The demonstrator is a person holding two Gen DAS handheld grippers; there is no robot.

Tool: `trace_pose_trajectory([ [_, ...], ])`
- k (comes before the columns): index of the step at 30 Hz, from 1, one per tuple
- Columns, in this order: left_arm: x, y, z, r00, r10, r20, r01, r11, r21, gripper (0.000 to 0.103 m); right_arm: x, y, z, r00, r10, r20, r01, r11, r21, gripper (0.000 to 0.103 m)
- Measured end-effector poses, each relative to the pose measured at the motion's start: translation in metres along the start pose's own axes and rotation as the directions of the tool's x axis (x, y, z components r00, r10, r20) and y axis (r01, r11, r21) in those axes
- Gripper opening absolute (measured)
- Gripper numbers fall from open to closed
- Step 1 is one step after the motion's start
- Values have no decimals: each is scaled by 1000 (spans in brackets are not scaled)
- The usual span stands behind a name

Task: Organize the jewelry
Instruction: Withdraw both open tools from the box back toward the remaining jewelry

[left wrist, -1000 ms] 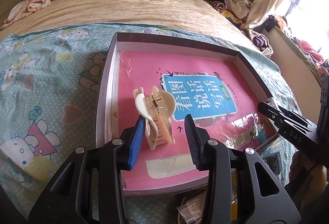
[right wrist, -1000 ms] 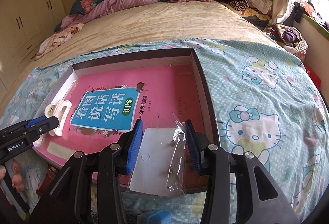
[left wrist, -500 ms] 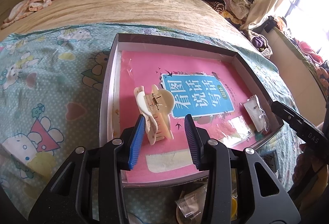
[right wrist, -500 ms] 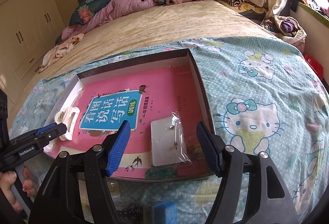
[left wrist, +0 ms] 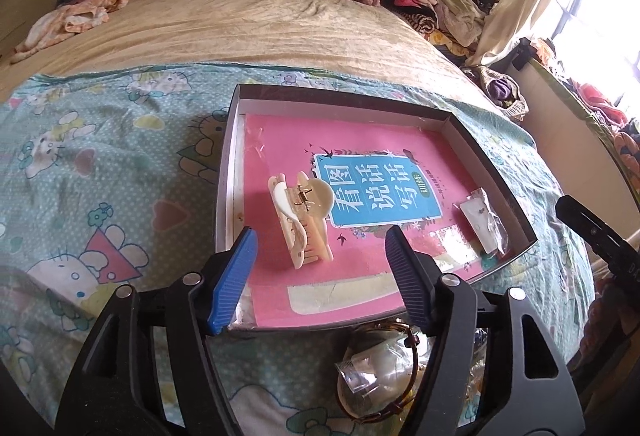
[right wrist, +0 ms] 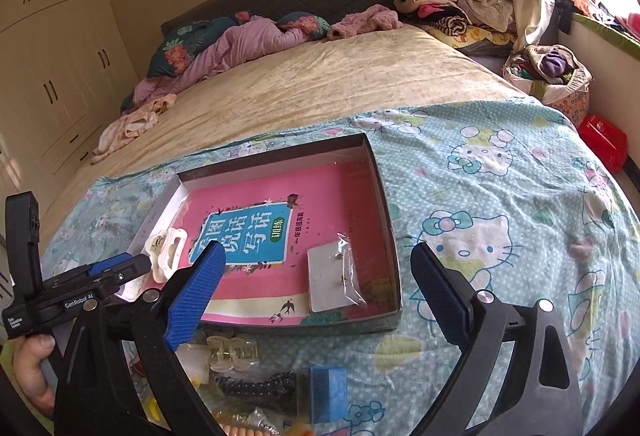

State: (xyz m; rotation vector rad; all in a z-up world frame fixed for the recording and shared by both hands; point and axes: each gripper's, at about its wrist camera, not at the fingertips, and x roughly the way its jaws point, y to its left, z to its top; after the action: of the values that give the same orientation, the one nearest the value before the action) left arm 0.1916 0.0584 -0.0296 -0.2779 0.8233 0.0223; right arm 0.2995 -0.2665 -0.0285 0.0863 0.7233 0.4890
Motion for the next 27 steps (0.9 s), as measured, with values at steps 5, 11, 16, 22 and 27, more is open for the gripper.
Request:
trace_pose_trajectory([
  [5,-15,1,1,1000,-9,21,9,1000,-9,75,-9,6,1,1000,-4,15,4,1000,-13,93],
  [11,-30,-3,2,999,-11,43,11,1000,-4,86,-25,13,5,999,12,45,-11,1000,-25,95],
  [16,-42,-4,2,998,-10,66,10,1000,1,92,-41,18,7,997,21,73,-19,999,-27,99],
  [22,-55,-5,0,996,-21,85,20,1000,5,93,-62,23,8,995,19,99,-16,999,-38,99],
  [27,-65,-5,-1,994,-39,102,38,999,11,93,-77,24,9,992,19,121,-14,999,-37,99],
])
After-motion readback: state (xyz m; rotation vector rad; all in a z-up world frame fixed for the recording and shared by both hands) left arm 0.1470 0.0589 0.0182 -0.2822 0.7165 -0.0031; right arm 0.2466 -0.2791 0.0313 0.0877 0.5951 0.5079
